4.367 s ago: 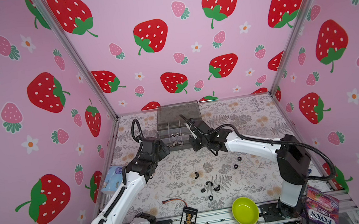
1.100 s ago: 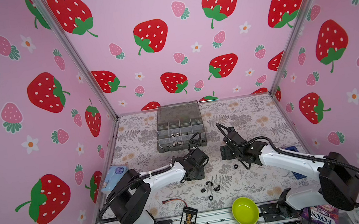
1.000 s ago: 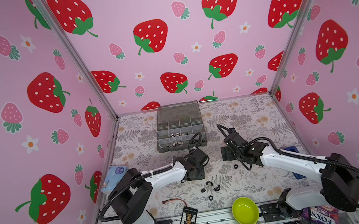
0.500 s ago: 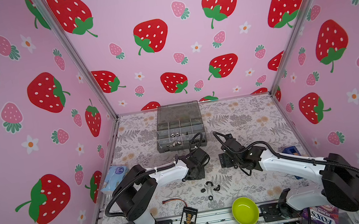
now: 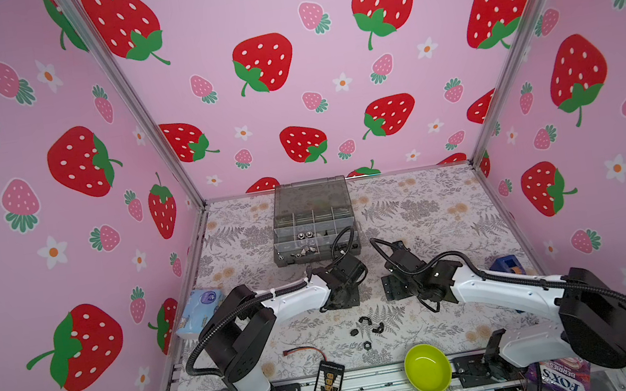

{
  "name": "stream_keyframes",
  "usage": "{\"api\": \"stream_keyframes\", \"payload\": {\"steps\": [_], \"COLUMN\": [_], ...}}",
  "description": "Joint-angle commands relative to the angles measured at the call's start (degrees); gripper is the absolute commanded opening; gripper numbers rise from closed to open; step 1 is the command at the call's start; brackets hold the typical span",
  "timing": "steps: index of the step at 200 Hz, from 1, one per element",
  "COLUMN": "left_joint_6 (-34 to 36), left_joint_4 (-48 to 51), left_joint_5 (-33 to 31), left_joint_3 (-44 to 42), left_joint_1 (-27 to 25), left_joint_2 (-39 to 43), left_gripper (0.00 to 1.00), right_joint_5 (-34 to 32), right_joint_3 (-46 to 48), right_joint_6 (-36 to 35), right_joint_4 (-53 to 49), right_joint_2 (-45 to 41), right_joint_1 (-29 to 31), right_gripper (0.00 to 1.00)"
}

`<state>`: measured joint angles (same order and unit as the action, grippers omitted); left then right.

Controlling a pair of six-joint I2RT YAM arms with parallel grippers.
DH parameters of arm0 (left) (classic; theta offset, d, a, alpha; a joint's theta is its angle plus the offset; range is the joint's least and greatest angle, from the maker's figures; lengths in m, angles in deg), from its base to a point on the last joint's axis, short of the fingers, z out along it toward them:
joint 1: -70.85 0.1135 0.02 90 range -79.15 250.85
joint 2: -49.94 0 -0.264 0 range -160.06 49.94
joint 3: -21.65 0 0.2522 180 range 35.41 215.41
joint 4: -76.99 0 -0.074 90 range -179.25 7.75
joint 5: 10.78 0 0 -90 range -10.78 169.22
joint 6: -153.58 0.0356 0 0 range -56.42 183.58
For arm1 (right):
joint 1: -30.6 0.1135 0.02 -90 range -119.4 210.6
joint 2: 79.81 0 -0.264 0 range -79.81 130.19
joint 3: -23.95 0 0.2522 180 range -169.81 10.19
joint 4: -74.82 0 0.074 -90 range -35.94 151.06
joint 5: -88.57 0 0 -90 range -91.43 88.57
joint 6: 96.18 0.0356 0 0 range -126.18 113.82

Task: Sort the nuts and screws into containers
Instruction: 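Close the left gripper on a black wing nut and lift it, then carry the black wing nut with the left gripper over the wing nut compartment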

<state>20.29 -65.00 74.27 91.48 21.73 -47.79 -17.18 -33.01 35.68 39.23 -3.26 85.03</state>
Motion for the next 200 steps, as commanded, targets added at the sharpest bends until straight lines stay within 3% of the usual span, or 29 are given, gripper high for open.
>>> {"api": "stream_keyframes", "payload": {"steps": [1,119,200], "left_joint_6": [-0.55,0.4,8.2], "left_joint_4": [3.07,6.47,4.29], "left_joint_5": [-1.2,-8.63,-8.34], "left_joint_3": [0.14,4.93,14.56], "left_joint_1": [0.25,1.37,10.95], "left_joint_2": [-0.28,8.73,9.0], "left_gripper": [0.0,0.0,0.0], "right_joint_5": [0.19,-0.59,-2.13], "right_joint_3": [0.44,0.4,-1.1], "right_joint_6": [0.82,1.11,3.51], "right_joint_4": [0.16,1.69,-2.05], "right_joint_2": [0.66,0.11,-0.1], "right_joint_1": [0.43,0.56,0.59], "right_gripper": [0.89,0.89,0.9]}}
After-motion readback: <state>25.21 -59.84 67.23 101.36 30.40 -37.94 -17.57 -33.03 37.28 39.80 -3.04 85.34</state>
